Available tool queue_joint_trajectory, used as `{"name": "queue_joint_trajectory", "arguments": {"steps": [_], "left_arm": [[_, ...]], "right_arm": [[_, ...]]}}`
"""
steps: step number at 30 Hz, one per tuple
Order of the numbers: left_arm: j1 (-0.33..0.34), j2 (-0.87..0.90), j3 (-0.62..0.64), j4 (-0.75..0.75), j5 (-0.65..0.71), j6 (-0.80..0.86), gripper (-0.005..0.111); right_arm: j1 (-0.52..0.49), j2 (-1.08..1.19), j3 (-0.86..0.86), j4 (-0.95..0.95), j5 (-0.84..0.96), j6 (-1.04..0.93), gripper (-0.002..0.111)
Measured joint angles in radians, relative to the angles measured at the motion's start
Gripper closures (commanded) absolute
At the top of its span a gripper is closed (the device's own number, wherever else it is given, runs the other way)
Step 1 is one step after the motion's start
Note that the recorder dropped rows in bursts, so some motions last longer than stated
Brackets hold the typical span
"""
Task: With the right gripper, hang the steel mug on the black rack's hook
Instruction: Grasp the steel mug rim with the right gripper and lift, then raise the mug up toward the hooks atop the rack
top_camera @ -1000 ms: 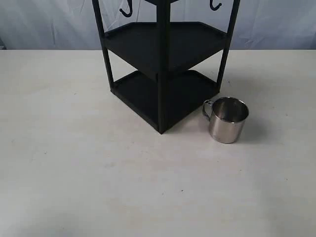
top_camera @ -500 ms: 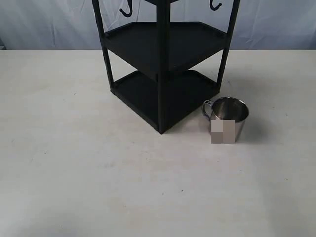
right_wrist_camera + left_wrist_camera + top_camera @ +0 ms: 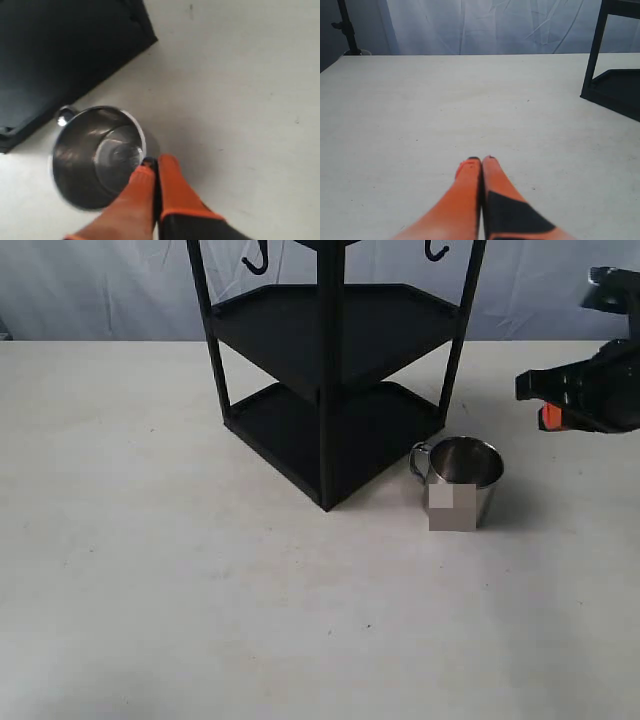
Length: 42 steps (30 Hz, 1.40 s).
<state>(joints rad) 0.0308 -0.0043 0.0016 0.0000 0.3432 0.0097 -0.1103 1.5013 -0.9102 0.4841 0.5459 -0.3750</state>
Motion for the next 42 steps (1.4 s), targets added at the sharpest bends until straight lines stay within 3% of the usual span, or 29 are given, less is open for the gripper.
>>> {"name": "queue_joint_trajectory", "arguments": {"steps": [1,2,5,11,12,14,16,26,34,37,39,42], "left_arm": [[0.000,0.000,0.000,0.000,0.000,0.000,0.107],[0.000,0.000,0.000,0.000,0.000,0.000,0.107],[0.000,0.000,0.000,0.000,0.000,0.000,0.107],[0.000,0.000,0.000,0.000,0.000,0.000,0.107],[0.000,0.000,0.000,0.000,0.000,0.000,0.107],[0.000,0.000,0.000,0.000,0.000,0.000,0.107],[0.000,0.000,0.000,0.000,0.000,0.000,0.107],[0.000,0.000,0.000,0.000,0.000,0.000,0.107],[0.000,0.000,0.000,0.000,0.000,0.000,0.107],[0.000,0.000,0.000,0.000,0.000,0.000,0.107],[0.000,0.000,0.000,0.000,0.000,0.000,0.107],[0.000,0.000,0.000,0.000,0.000,0.000,0.107]], "right_arm": [[0.012,0.070,-0.063,-0.115,0.007,0.110,0.094],[0.019,0.096,-0.081,-0.141,0.009,0.148,0.078],[0.045,0.163,-0.135,-0.183,0.025,0.203,0.055],[0.115,0.288,-0.146,-0.224,0.022,0.210,0.053],[0.118,0.301,-0.146,-0.226,0.010,0.210,0.056],[0.122,0.353,-0.146,-0.231,-0.064,0.220,0.078],[0.122,0.370,-0.146,-0.233,-0.093,0.230,0.107],[0.124,0.327,-0.083,-0.167,-0.099,0.267,0.109],[0.124,-0.028,0.133,-0.143,-0.038,0.273,0.109],[0.097,-0.127,0.142,-0.125,-0.020,0.241,0.109],[0.021,-0.170,0.111,-0.008,0.041,0.081,0.109],[-0.152,-0.112,-0.007,0.432,0.362,-0.370,0.109]]}}
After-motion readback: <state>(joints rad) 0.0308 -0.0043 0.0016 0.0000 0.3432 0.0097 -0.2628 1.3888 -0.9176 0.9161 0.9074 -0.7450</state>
